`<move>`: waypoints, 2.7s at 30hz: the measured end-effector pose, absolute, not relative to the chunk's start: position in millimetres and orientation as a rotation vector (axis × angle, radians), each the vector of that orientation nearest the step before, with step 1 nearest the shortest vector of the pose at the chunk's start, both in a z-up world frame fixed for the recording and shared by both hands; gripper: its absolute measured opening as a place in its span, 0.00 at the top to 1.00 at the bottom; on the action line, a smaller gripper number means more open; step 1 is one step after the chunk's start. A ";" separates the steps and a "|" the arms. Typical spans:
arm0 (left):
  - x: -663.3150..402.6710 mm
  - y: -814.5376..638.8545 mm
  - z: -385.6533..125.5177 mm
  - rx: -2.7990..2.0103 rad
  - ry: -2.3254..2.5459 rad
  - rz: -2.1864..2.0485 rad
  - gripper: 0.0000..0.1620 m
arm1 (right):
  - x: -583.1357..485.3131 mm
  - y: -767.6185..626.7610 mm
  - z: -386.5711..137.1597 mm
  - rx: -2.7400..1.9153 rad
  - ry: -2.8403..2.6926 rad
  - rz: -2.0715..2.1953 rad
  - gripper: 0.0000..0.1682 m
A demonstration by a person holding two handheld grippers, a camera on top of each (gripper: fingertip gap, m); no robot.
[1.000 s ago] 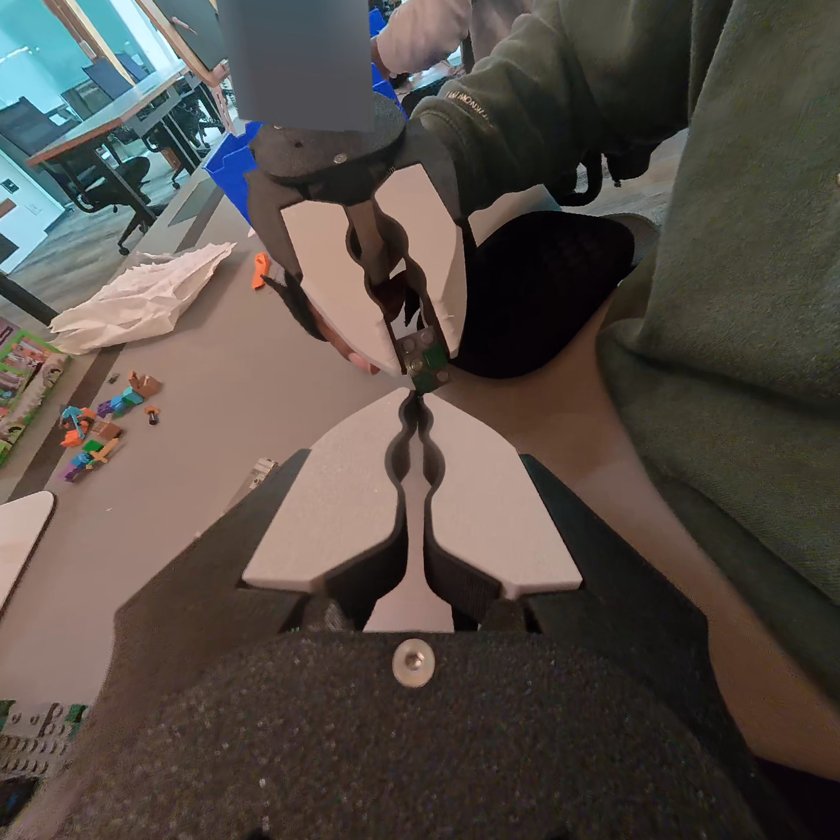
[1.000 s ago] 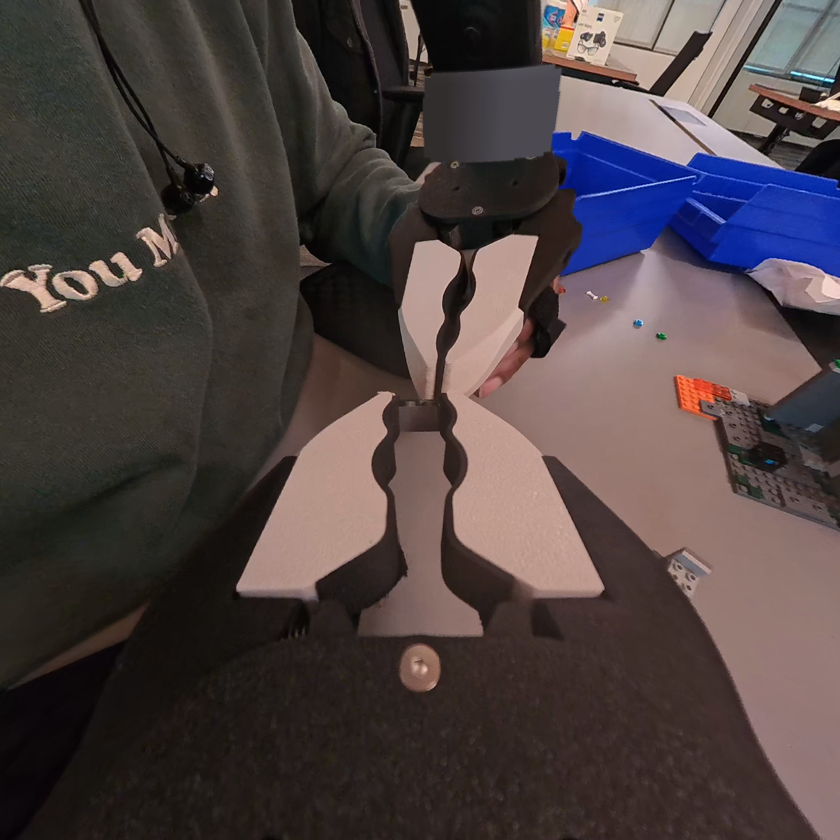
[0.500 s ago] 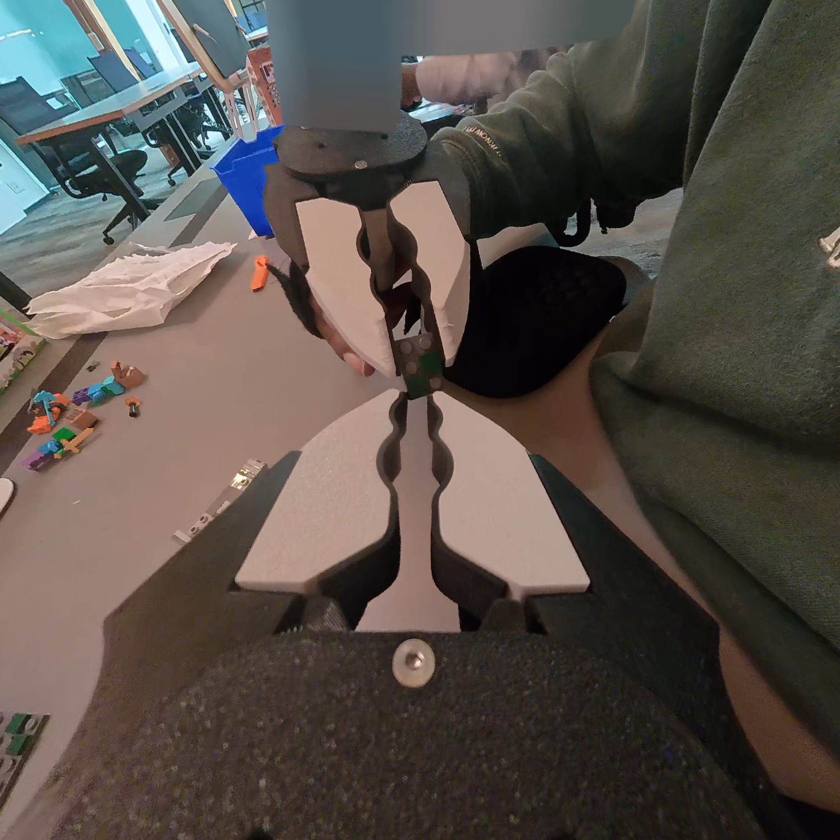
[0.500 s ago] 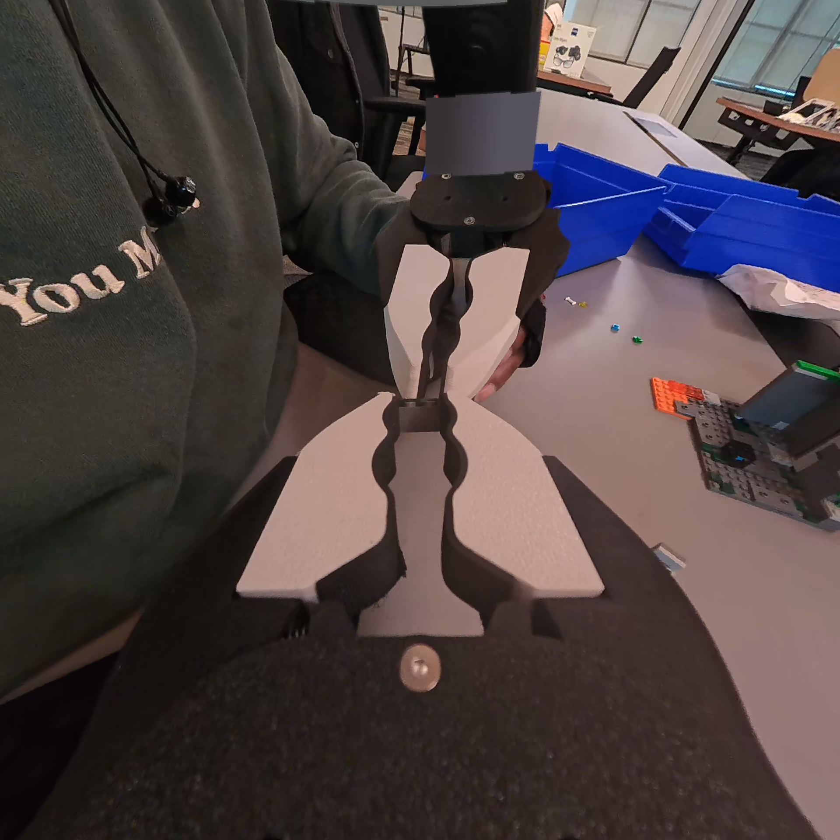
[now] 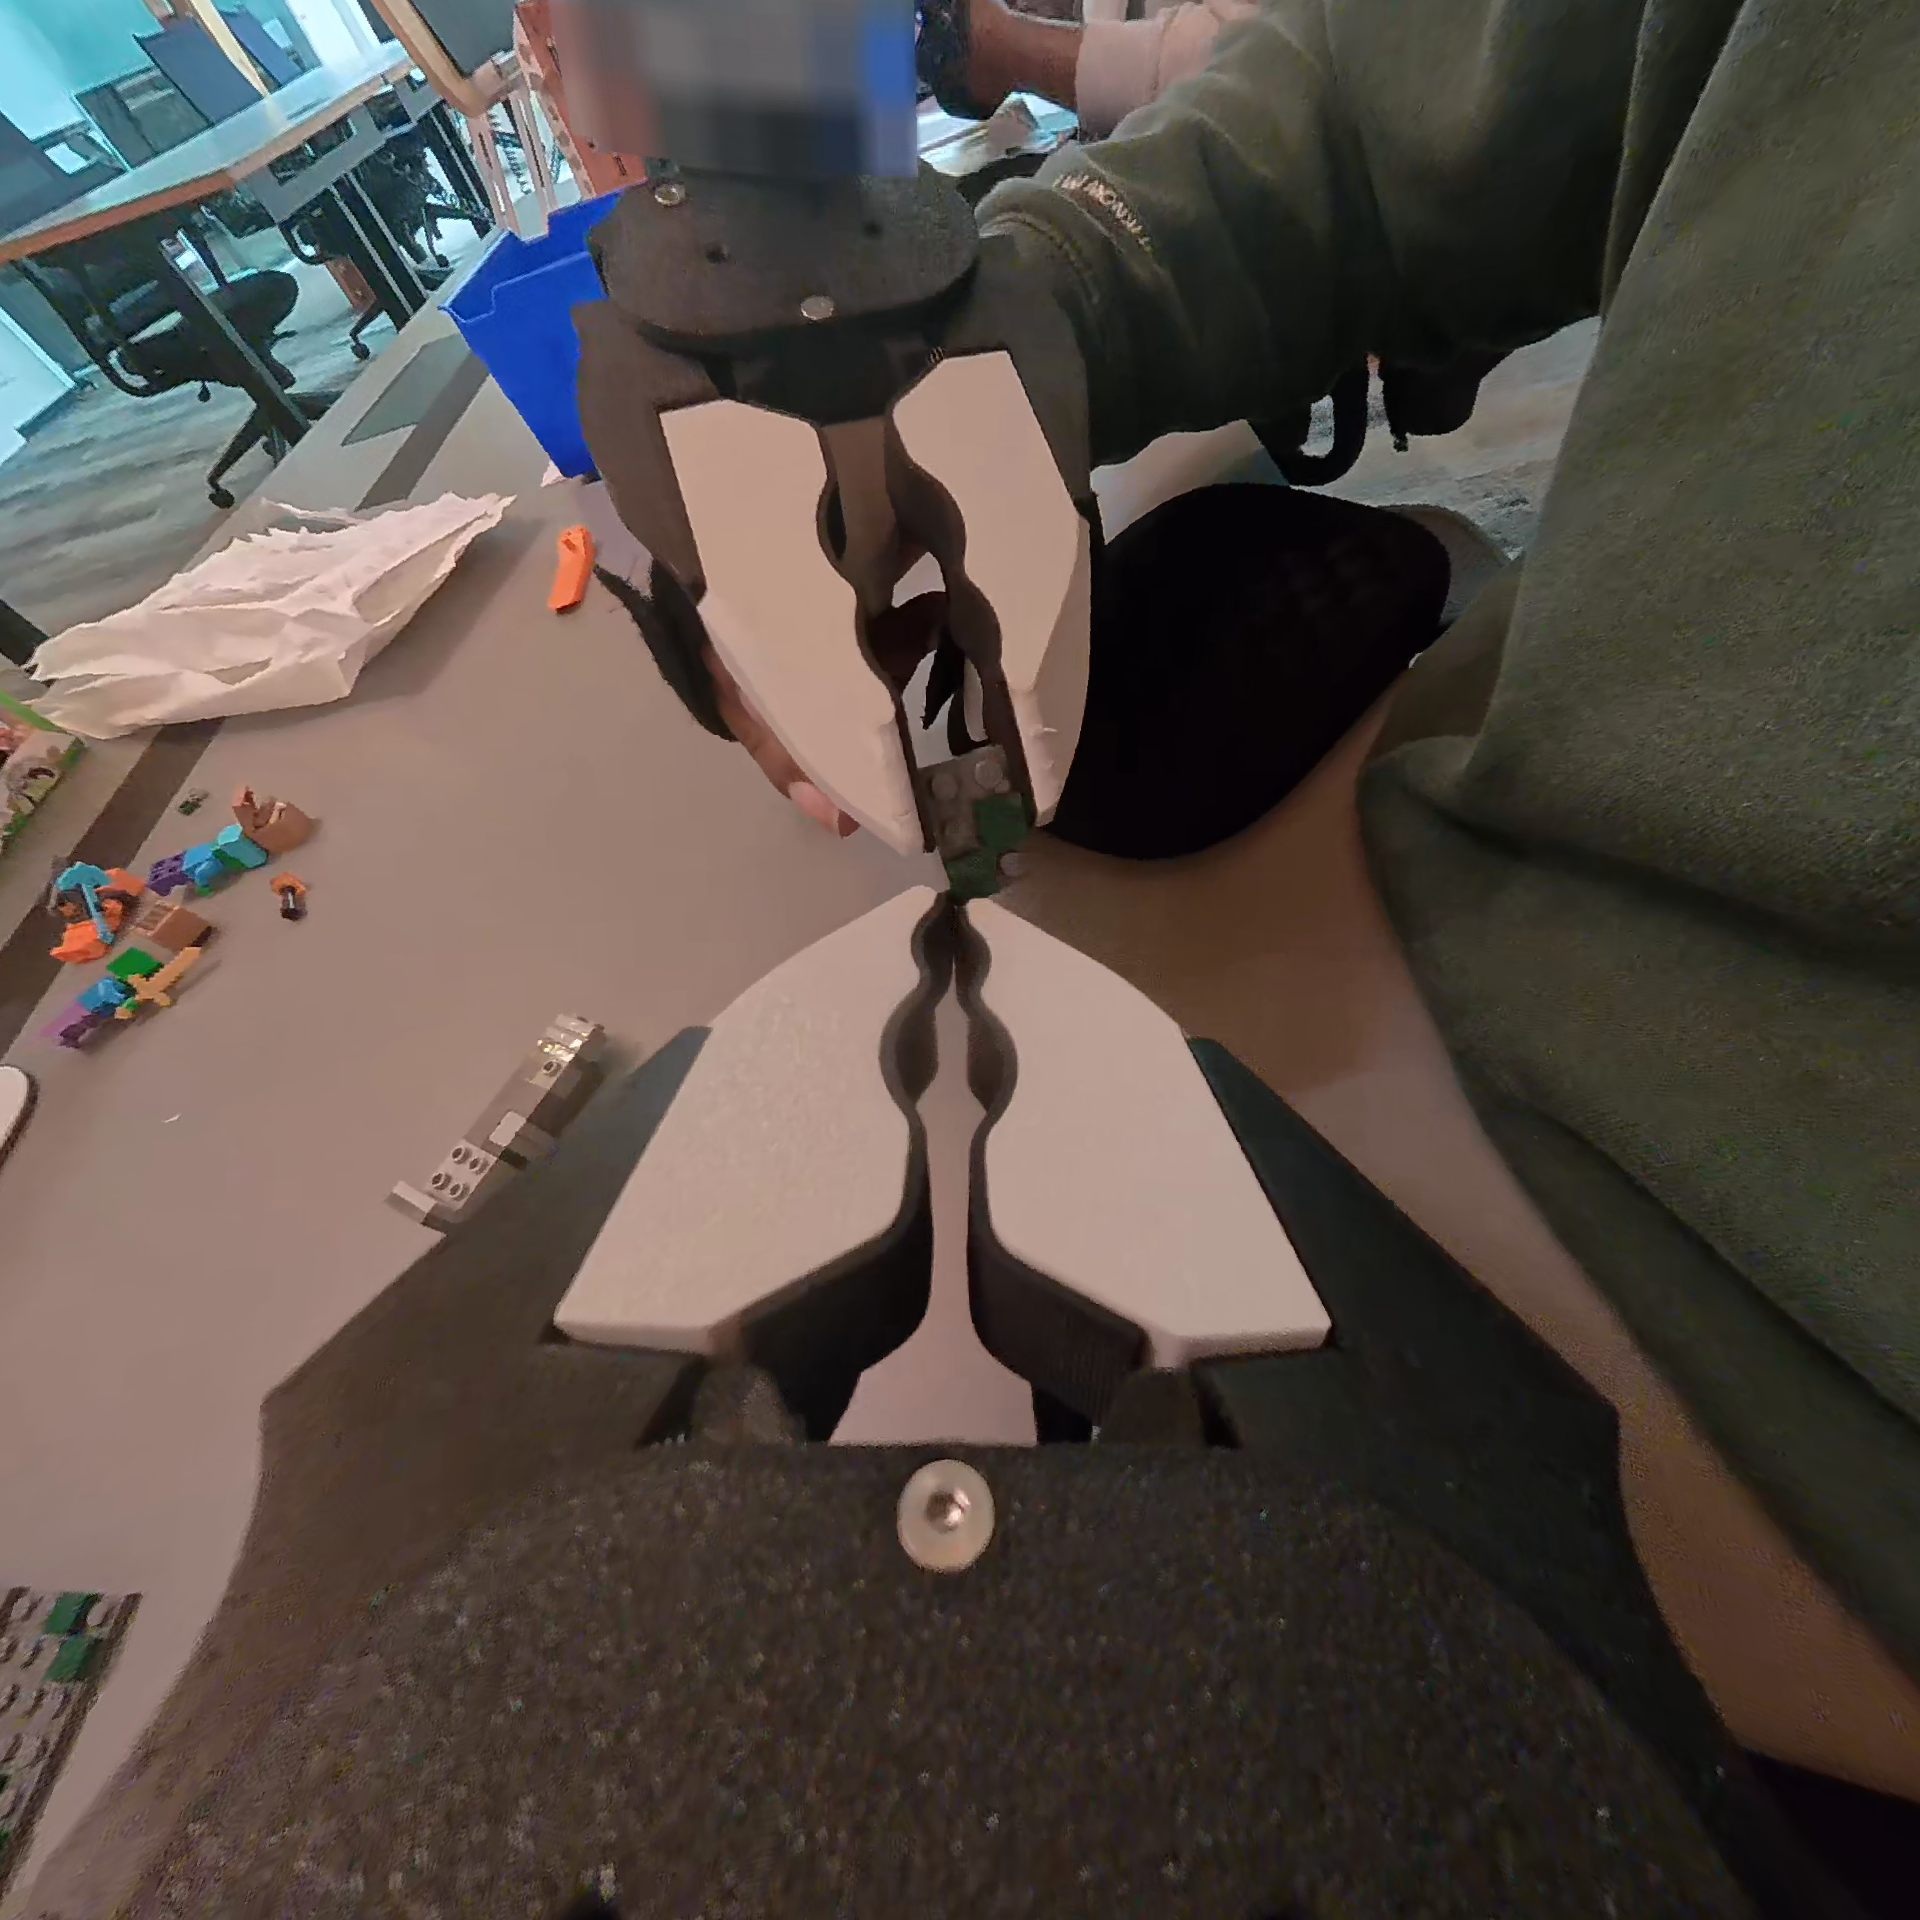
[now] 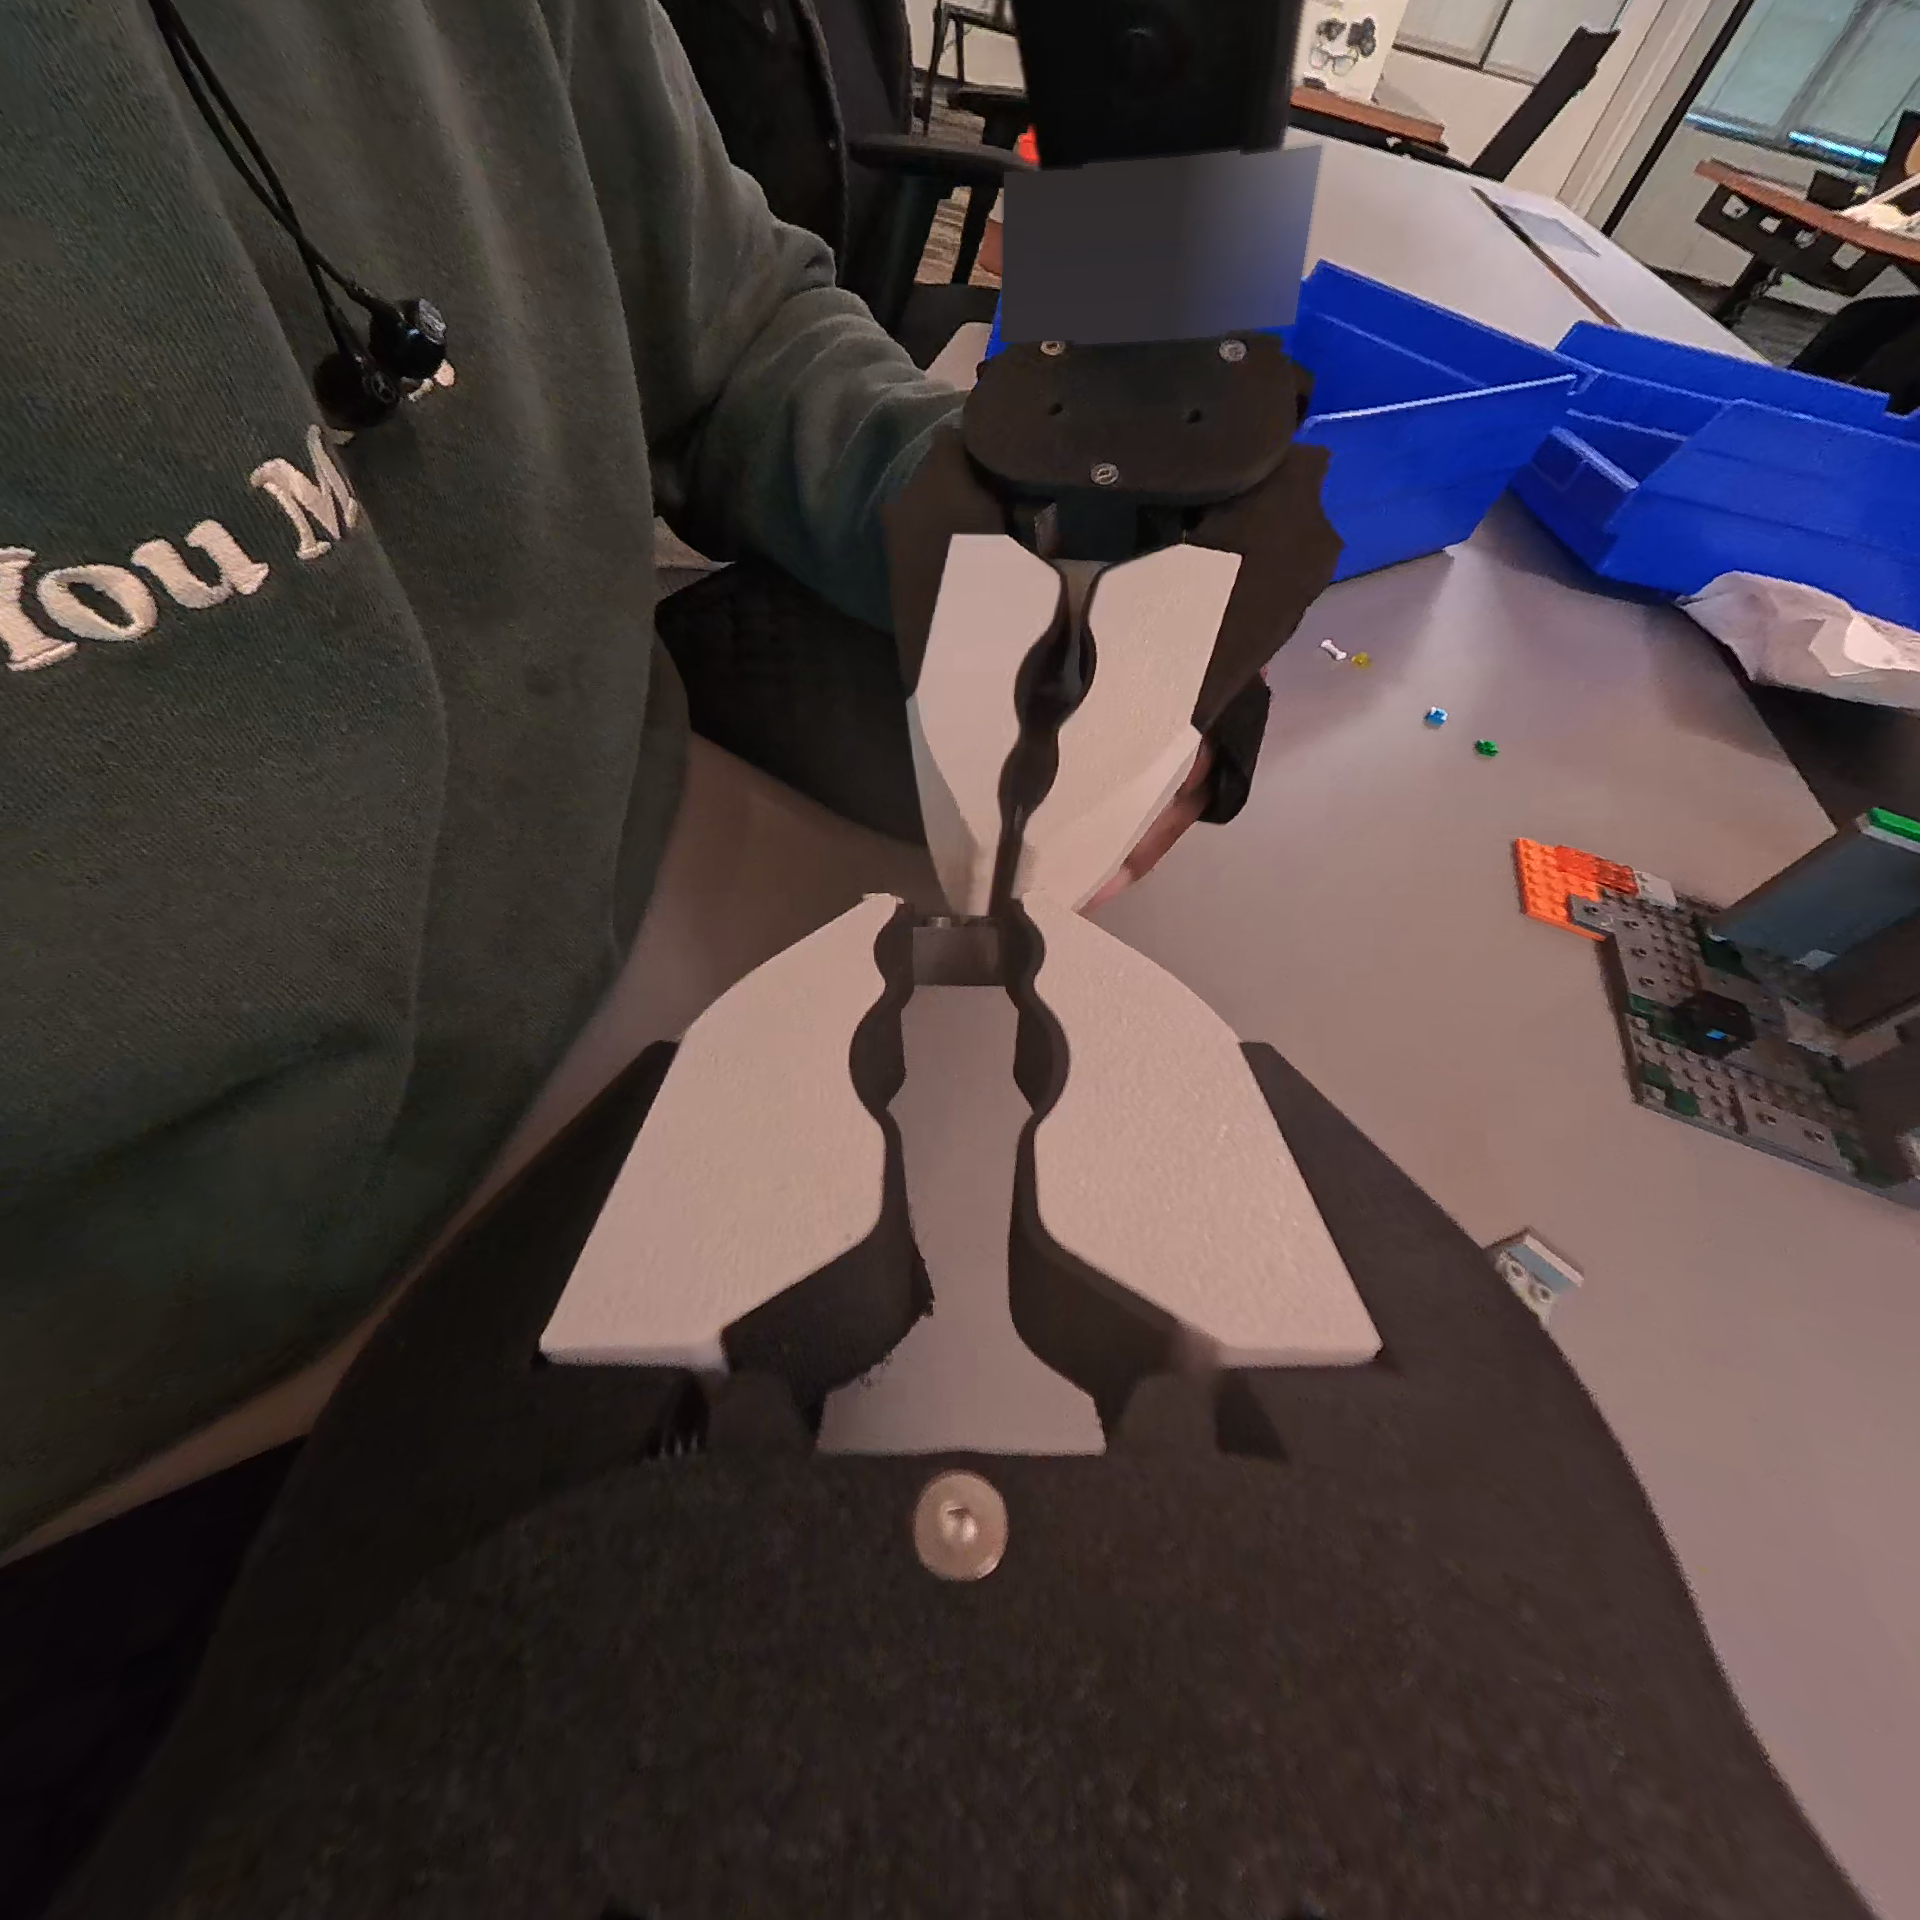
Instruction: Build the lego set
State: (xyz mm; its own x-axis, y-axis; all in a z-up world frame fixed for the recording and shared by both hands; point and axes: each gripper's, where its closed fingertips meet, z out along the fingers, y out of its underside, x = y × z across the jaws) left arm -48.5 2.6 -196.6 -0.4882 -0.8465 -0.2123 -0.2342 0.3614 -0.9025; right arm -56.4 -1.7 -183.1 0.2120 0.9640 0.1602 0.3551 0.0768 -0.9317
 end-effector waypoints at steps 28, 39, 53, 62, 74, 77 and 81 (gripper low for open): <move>-36.8 17.5 -145.6 -1.007 1.496 -1.417 0.90 | -49.6 23.8 -132.4 -1.183 -0.824 1.057 0.91; -36.7 31.6 -173.7 -1.043 1.666 -1.121 0.90 | -47.8 32.9 -157.7 -1.477 -0.989 0.885 0.89; -38.6 37.3 -171.7 -1.079 1.633 -1.183 0.90 | -52.2 34.9 -160.6 -1.474 -1.043 0.727 1.00; -37.8 37.6 -174.3 -1.063 1.650 -1.147 0.90 | -45.6 41.4 -176.7 -1.578 -1.108 0.657 0.85; -40.0 42.3 -170.3 -1.048 1.620 -1.154 0.88 | -43.3 44.3 -171.3 -1.507 -1.068 0.645 0.91; -40.2 40.2 -171.0 -1.038 1.632 -1.142 0.90 | -44.5 43.4 -171.8 -1.498 -1.067 0.653 0.91; -39.7 41.2 -174.0 -1.051 1.651 -1.109 0.90 | -44.2 43.7 -174.8 -1.528 -1.076 0.654 0.90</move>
State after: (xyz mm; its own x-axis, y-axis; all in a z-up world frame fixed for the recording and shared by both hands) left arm -39.7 41.2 -174.0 -0.2727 -0.9419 -0.1961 -0.1748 0.2489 -0.9526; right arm -44.2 43.7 -174.8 0.4346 0.8893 0.1424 0.2838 0.0148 -0.9588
